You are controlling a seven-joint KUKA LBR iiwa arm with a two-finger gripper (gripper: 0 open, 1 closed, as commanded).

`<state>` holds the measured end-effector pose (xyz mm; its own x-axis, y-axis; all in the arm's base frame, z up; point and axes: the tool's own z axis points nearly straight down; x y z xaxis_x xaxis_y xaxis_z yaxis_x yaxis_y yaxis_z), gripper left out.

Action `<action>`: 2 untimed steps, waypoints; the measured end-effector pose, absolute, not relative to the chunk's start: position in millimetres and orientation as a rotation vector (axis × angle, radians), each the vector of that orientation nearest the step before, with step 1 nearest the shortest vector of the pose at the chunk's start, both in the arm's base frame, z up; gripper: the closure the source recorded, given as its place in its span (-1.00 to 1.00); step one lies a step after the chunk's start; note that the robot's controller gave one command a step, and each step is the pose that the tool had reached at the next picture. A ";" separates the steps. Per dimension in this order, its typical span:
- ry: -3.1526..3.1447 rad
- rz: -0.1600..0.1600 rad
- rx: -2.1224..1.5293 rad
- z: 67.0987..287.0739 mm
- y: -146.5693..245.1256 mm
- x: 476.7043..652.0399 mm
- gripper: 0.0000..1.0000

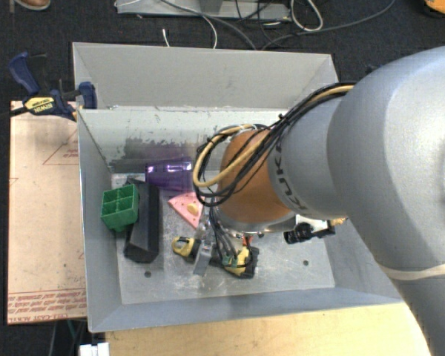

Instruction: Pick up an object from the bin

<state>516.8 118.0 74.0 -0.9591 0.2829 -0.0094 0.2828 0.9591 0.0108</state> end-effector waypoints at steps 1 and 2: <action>3.108 0.010 0.446 102.0 117.3 514.0 1.00; 3.108 0.011 0.445 138.8 118.0 515.8 1.00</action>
Offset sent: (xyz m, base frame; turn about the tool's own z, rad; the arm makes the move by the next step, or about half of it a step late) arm -0.0025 -0.0007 0.0305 -0.0013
